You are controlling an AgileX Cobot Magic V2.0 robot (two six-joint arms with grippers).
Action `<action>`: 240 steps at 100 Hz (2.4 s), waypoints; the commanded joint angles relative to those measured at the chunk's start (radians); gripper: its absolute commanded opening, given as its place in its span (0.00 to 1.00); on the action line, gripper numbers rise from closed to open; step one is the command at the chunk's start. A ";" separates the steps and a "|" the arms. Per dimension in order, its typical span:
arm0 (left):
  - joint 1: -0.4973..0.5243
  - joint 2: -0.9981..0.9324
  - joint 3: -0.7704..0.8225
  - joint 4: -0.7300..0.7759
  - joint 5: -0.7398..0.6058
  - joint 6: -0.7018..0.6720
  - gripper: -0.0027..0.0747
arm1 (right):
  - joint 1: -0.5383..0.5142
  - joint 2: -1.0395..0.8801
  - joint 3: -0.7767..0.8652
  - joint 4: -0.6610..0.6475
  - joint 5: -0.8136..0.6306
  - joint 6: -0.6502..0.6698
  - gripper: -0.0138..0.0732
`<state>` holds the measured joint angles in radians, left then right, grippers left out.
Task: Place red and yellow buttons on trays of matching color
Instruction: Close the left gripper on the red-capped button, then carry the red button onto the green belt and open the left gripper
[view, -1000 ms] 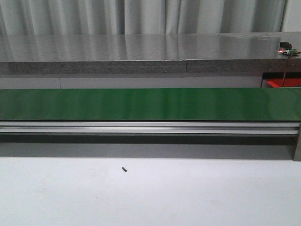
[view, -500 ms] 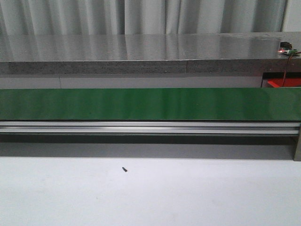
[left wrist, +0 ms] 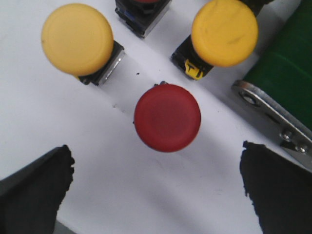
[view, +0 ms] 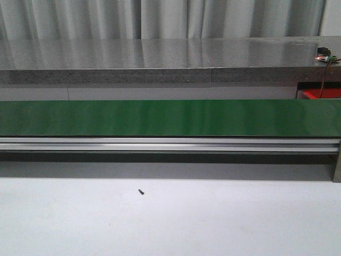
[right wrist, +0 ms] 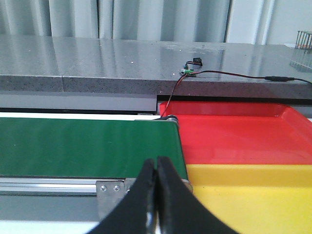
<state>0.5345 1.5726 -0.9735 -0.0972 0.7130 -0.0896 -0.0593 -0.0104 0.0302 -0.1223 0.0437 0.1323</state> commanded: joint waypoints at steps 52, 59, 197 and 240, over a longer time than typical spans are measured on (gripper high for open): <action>0.000 0.080 -0.039 -0.093 -0.142 0.052 0.81 | 0.003 -0.017 -0.019 -0.003 -0.075 0.001 0.02; 0.000 0.080 -0.039 -0.093 -0.159 0.052 0.72 | 0.003 -0.017 -0.019 -0.003 -0.075 0.001 0.02; -0.088 -0.118 -0.257 -0.082 0.064 0.090 0.35 | 0.003 -0.017 -0.019 -0.003 -0.075 0.001 0.02; -0.242 0.079 -0.447 -0.099 0.101 0.090 0.35 | 0.003 -0.017 -0.019 -0.003 -0.075 0.001 0.02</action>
<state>0.3146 1.6442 -1.3515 -0.1763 0.8327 0.0000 -0.0593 -0.0104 0.0302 -0.1223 0.0437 0.1323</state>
